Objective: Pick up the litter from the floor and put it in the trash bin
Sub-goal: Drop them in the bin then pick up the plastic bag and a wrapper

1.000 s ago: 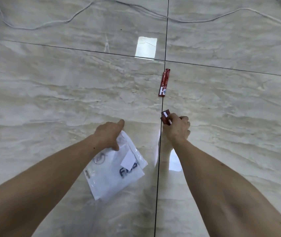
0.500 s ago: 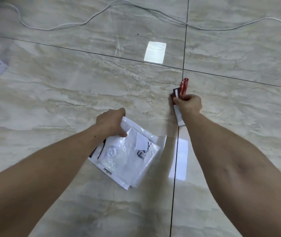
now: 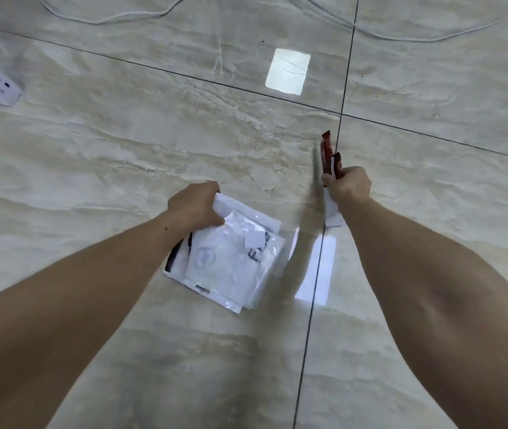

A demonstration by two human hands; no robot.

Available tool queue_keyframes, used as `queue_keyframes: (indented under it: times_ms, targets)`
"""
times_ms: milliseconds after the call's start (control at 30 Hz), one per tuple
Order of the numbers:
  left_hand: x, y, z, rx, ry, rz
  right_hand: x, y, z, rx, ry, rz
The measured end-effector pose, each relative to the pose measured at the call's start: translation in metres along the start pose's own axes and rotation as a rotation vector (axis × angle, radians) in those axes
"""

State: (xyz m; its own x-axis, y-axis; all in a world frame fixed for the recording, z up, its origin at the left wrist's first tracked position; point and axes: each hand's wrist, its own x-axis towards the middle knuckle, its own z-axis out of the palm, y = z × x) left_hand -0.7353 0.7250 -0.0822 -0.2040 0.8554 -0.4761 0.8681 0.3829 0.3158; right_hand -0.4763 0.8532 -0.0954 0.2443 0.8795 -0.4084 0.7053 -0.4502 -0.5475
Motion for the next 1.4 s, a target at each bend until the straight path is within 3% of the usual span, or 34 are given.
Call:
queue_keyframes:
  times_ms: [100, 200, 500, 700, 1067, 1400]
  targets:
    - [-0.039, -0.001, -0.024, -0.06, -0.041, -0.039, -0.035, -0.006, -0.026, -0.151, -0.062, -0.064]
    - [-0.078, 0.001, -0.054, -0.094, -0.054, -0.068, -0.071, -0.023, -0.048, -0.188, -0.151, -0.014]
    - [-0.236, -0.013, -0.249, -0.3, 0.061, -0.303, -0.254, -0.194, -0.146, -0.243, -0.453, -0.134]
    - [-0.324, -0.059, -0.377, -0.363, 0.172, -0.482, -0.367, -0.328, -0.164, -0.403, -0.516, -0.298]
    - [-0.41, -0.217, -0.529, -0.413, 0.308, -0.712, -0.508, -0.514, -0.095, -0.61, -0.576, -0.495]
    - [-0.38, -0.354, -0.593, -0.458, 0.391, -0.887, -0.544, -0.656, 0.035, -0.737, -0.626, -0.659]
